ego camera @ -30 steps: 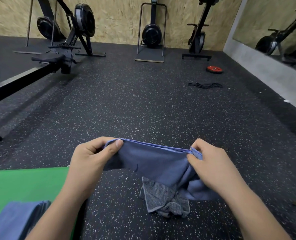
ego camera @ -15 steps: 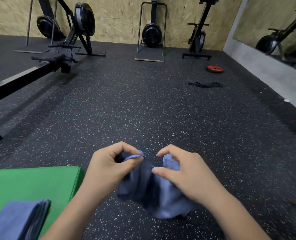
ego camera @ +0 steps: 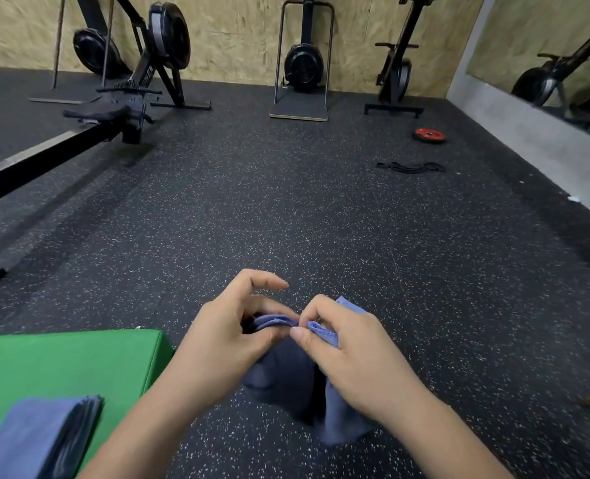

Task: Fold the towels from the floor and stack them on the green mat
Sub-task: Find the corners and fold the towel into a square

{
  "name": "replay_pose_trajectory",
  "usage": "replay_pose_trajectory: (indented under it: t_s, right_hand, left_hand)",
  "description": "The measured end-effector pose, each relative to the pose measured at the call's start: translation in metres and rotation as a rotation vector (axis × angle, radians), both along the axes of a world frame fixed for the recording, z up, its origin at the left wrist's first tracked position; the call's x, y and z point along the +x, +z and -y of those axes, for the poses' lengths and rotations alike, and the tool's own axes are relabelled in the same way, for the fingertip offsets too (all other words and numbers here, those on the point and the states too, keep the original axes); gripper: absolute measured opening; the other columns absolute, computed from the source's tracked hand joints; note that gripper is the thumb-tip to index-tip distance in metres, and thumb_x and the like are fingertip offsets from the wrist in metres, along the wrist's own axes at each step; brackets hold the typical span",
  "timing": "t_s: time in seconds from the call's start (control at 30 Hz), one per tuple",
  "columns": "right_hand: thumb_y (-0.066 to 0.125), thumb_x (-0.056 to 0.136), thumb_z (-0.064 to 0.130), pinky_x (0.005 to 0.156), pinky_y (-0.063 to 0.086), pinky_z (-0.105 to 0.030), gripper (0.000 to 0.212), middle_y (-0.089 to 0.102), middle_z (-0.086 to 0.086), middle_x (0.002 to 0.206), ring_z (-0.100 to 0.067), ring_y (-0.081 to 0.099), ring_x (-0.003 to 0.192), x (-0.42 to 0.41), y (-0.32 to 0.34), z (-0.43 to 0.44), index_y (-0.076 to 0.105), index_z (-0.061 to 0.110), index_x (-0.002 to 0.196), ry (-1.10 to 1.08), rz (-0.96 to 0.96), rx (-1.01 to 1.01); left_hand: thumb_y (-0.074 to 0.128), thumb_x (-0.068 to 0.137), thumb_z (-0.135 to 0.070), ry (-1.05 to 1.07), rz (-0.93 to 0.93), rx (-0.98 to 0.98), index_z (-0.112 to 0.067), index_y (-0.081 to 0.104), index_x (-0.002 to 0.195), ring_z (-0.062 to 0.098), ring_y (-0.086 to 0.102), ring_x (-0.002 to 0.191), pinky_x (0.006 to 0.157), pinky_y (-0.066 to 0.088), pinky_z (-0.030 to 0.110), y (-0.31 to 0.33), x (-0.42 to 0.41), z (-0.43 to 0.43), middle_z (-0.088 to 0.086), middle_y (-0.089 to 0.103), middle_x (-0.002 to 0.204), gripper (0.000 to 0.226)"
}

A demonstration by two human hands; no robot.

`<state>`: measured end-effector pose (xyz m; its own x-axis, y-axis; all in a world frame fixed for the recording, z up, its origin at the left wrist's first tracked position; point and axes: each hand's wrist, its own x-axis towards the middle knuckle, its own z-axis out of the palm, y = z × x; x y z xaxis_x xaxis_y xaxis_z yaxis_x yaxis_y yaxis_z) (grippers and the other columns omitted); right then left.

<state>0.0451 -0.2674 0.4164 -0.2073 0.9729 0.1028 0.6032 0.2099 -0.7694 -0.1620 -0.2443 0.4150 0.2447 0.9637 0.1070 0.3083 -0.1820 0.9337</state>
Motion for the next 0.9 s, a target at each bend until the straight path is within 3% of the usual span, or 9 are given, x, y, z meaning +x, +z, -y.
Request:
replay_pose_trajectory:
  t_s: [0.13,0.27,0.33,0.43,0.53,0.63,0.77,0.9]
  right_hand:
    - [0.072,0.098,0.048,0.059,0.038,-0.033,0.02,0.057,-0.007,0.071,-0.011,0.044,0.058,0.001,0.008,0.002,0.062,0.031,0.101,-0.016,-0.042,0.014]
    - [0.075,0.096,0.045,0.064,0.042,-0.026,0.015,0.061,0.007,0.074,-0.01,0.053,0.066,-0.003,0.01,0.005,0.066,0.033,0.097,-0.007,-0.068,0.057]
    - [0.074,0.097,0.044,0.07,0.047,-0.032,0.013,0.063,0.005,0.077,-0.014,0.057,0.072,-0.004,0.007,0.004,0.067,0.034,0.095,-0.002,-0.065,0.074]
    - [0.072,0.1,0.038,0.067,0.046,-0.036,0.012,0.062,-0.002,0.07,-0.014,0.053,0.064,-0.002,0.004,0.001,0.066,0.03,0.092,0.0,-0.074,0.075]
    - [0.071,0.101,0.034,0.063,0.045,-0.039,0.014,0.059,-0.008,0.067,-0.018,0.049,0.057,0.001,0.004,-0.001,0.064,0.029,0.09,-0.031,-0.095,0.072]
    - [0.069,0.102,0.035,0.065,0.045,-0.044,0.015,0.058,-0.009,0.067,-0.027,0.052,0.061,0.002,0.003,-0.001,0.063,0.029,0.091,-0.036,-0.086,0.07]
    - [0.065,0.104,0.037,0.062,0.044,-0.048,0.015,0.056,-0.011,0.067,-0.03,0.051,0.062,0.002,0.004,0.0,0.06,0.03,0.092,0.002,-0.072,0.053]
    - [0.061,0.105,0.043,0.067,0.049,-0.05,0.015,0.058,-0.01,0.069,-0.029,0.055,0.067,0.002,0.003,0.0,0.057,0.034,0.094,0.057,-0.026,0.058]
  left_hand:
    - [0.081,0.092,-0.004,-0.015,0.116,-0.072,-0.046,0.056,0.119,0.03,0.077,0.102,0.099,0.056,0.057,0.003,0.0,0.0,-0.002,0.083,0.108,0.056]
    - [0.088,0.085,0.001,0.017,0.172,-0.047,-0.043,0.056,0.125,0.032,0.074,0.09,0.082,0.059,0.044,-0.002,0.001,-0.002,0.004,0.078,0.108,0.068]
    - [0.084,0.085,0.009,0.018,0.138,-0.033,-0.042,0.056,0.127,0.024,0.072,0.084,0.077,0.056,0.038,-0.005,0.0,-0.003,0.005,0.075,0.105,0.071]
    - [0.082,0.085,0.012,-0.017,0.182,-0.08,-0.037,0.057,0.126,0.02,0.071,0.085,0.075,0.056,0.033,-0.005,0.0,-0.003,0.01,0.076,0.102,0.068]
    - [0.076,0.092,0.009,-0.018,0.283,-0.159,-0.024,0.061,0.124,0.016,0.072,0.086,0.074,0.056,0.027,-0.002,0.0,-0.002,0.013,0.08,0.102,0.048]
    - [0.07,0.098,0.0,-0.003,0.253,-0.161,-0.018,0.071,0.116,0.009,0.069,0.081,0.069,0.052,0.02,0.002,-0.003,-0.002,0.009,0.083,0.1,0.025]
    - [0.07,0.102,-0.007,0.037,0.185,-0.117,-0.031,0.078,0.108,0.012,0.059,0.076,0.068,0.044,0.028,0.003,-0.008,-0.001,0.011,0.083,0.094,0.026]
    - [0.063,0.104,-0.001,0.04,0.127,-0.117,-0.03,0.077,0.111,0.016,0.054,0.068,0.066,0.042,0.032,0.001,-0.012,-0.004,0.006,0.073,0.074,0.033]
